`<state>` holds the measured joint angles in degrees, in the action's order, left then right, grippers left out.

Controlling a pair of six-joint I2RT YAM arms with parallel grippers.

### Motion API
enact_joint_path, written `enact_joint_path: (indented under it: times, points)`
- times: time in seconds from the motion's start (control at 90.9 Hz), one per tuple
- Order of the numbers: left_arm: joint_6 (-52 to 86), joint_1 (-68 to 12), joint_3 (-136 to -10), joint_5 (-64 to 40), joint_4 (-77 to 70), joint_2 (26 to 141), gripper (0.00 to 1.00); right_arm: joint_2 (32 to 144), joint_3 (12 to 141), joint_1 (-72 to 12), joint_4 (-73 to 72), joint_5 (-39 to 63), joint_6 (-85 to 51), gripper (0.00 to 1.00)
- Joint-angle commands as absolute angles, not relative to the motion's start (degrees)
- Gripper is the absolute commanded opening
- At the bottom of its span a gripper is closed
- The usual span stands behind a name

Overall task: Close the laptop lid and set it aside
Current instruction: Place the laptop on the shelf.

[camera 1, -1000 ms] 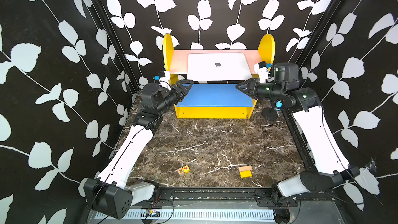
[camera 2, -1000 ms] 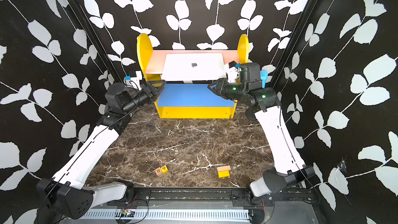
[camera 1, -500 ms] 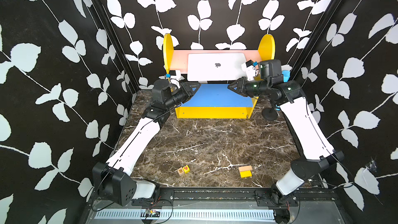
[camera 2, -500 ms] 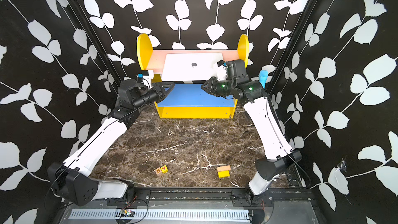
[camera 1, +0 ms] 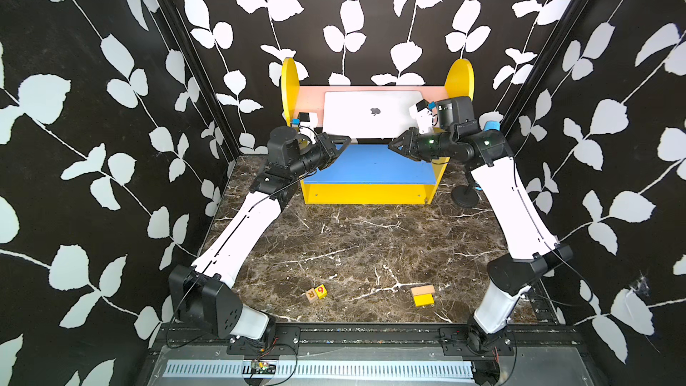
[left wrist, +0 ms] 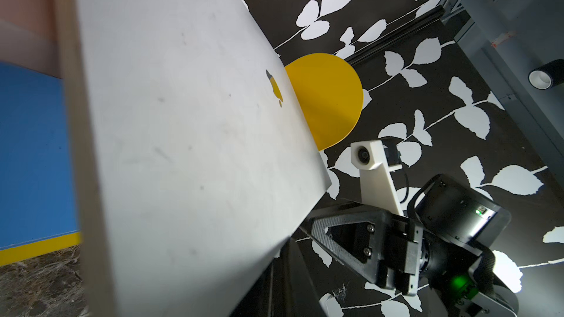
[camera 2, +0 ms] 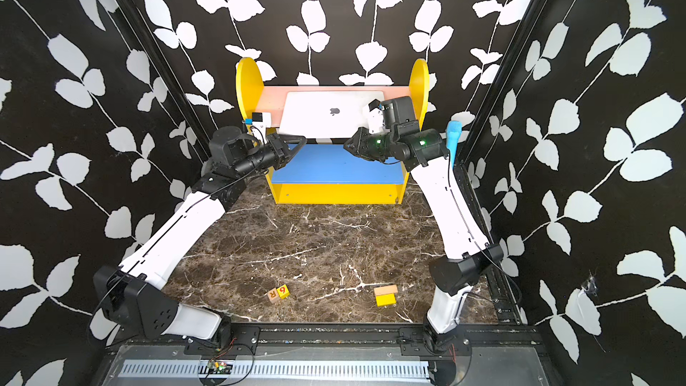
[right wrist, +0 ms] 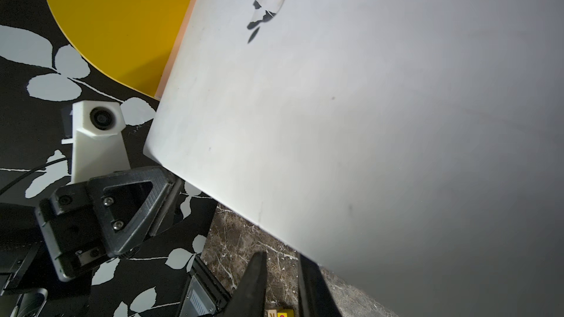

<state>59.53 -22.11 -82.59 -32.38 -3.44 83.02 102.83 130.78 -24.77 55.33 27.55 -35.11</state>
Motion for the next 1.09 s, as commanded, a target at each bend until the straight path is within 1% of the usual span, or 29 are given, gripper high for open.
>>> enact_joint_path:
  times: [0.0, 0.495, 1.078]
  points:
    - [57.8, -22.41, -85.3, -32.78, -4.11, 83.51, 0.11, 104.43, 134.34, -25.08, 56.47, 26.35, -33.69, 0.22]
    - [56.95, -21.82, -90.8, -33.02, -2.64, 88.25, 0.1, 111.78, 145.94, -22.76, 59.89, 25.46, -33.94, 0.22]
    - [56.73, -21.03, -96.31, -34.01, -1.72, 93.03, 0.1, 116.18, 151.59, -19.91, 58.01, 26.61, -35.61, 0.22]
